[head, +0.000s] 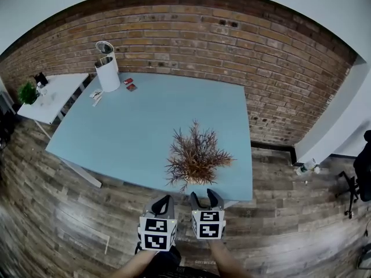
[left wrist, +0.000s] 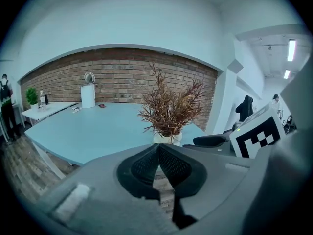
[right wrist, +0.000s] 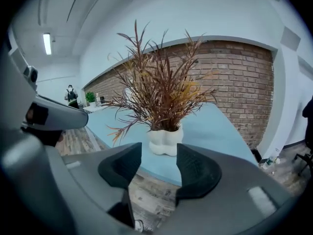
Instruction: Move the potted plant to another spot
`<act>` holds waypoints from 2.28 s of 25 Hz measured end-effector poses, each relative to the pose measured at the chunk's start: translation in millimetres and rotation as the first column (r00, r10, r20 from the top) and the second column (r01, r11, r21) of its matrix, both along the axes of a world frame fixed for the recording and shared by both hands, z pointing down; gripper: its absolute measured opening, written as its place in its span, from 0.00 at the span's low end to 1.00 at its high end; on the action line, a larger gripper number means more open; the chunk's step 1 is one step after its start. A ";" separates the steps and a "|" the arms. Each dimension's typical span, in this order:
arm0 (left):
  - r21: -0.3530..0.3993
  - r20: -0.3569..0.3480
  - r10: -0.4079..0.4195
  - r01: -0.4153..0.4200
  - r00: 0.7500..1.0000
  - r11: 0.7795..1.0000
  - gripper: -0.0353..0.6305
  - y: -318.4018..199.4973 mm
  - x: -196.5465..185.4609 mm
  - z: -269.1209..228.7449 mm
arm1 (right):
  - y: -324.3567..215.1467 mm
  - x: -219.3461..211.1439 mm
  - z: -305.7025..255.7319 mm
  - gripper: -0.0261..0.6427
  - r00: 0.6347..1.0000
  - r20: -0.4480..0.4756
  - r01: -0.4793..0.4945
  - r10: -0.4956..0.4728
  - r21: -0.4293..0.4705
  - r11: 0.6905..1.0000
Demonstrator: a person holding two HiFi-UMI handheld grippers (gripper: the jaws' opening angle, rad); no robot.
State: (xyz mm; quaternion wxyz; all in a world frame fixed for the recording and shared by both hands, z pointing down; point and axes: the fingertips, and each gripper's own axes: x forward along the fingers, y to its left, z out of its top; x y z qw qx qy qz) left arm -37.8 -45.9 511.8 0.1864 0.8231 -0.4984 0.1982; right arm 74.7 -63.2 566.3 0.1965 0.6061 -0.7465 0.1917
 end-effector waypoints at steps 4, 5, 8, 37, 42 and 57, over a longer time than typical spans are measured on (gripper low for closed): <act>0.002 -0.009 -0.003 0.003 1.000 1.000 0.06 -15.8 -12.5 -0.1 | -14.5 -2.0 3.3 0.42 0.999 -0.017 -0.027 0.027 0.005 1.000; 0.002 -0.011 -0.006 0.006 1.000 1.000 0.06 -19.0 -16.3 0.3 | -17.7 -2.5 4.2 0.43 0.999 -0.020 -0.033 0.033 0.007 0.999; 0.000 -0.017 -0.014 0.014 1.000 1.000 0.06 -29.5 -27.7 1.2 | -28.6 -3.8 10.0 0.48 0.998 -0.032 -0.048 0.048 -0.003 0.999; 0.006 -0.060 0.072 -0.072 0.996 0.997 0.06 -93.5 -45.7 3.7 | -87.3 0.6 33.7 0.65 0.978 -0.109 -0.186 0.176 -0.088 0.979; 0.007 -0.062 0.073 -0.073 0.995 0.997 0.06 -100.3 -42.1 4.2 | -97.0 -1.0 31.9 0.65 0.981 -0.104 -0.174 0.166 -0.078 0.982; 0.010 -0.063 0.059 -0.058 0.996 0.998 0.06 -134.7 -35.0 5.7 | -126.4 -2.8 36.2 0.66 0.981 -0.106 -0.173 0.160 -0.119 0.978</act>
